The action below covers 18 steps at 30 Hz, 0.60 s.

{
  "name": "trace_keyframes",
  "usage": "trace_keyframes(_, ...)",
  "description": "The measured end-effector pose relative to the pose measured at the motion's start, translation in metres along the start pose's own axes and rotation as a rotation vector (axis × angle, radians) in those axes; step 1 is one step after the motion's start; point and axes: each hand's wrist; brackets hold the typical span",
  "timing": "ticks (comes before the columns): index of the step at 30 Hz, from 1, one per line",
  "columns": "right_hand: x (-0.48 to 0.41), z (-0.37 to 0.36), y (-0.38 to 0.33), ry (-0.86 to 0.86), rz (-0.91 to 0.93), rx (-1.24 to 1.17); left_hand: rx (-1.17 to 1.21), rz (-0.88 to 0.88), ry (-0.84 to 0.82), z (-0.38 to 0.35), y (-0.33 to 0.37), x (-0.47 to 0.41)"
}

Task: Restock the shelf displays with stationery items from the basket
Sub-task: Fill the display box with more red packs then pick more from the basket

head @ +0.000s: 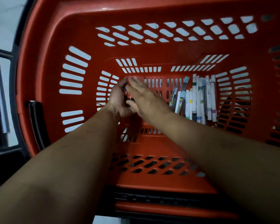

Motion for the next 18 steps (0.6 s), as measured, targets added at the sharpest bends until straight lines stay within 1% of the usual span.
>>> trace_keyframes(5, -0.002, -0.002, -0.006, 0.017, 0.082, -0.013, 0.011, 0.015, -0.056, 0.005, -0.002, -0.003)
trace_keyframes(9, -0.002, -0.006, -0.002, 0.051, 0.164, 0.009, 0.071, -0.055, -0.102, 0.006, -0.002, -0.001)
trace_keyframes(11, -0.001, -0.008, 0.0, 0.065, 0.159, -0.054, 0.103, -0.049, -0.132, 0.005, -0.001, 0.0)
trace_keyframes(12, 0.0, -0.007, -0.001, 0.069, 0.126, -0.13, 0.104, -0.044, -0.146, 0.005, -0.002, 0.002)
trace_keyframes(13, 0.0, -0.005, -0.002, 0.102, 0.09, -0.22, 0.098, -0.043, -0.153, 0.004, -0.002, 0.004)
trace_keyframes(15, -0.002, -0.003, -0.003, 0.269, 0.009, -0.348, 0.104, -0.006, -0.204, 0.002, -0.003, 0.006)
trace_keyframes(17, -0.007, -0.001, 0.002, 0.405, -0.068, -0.367, 0.1, 0.026, -0.241, 0.001, -0.003, 0.007)
trace_keyframes(18, -0.01, 0.0, 0.005, 0.433, -0.091, -0.379, 0.086, 0.036, -0.242, 0.001, -0.002, 0.006)
Point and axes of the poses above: each hand's wrist, its own x-axis away from the middle knuckle, its own z-axis out of the back of the hand, y = z × x, and after that the axes turned 7 degrees about z, right-handed
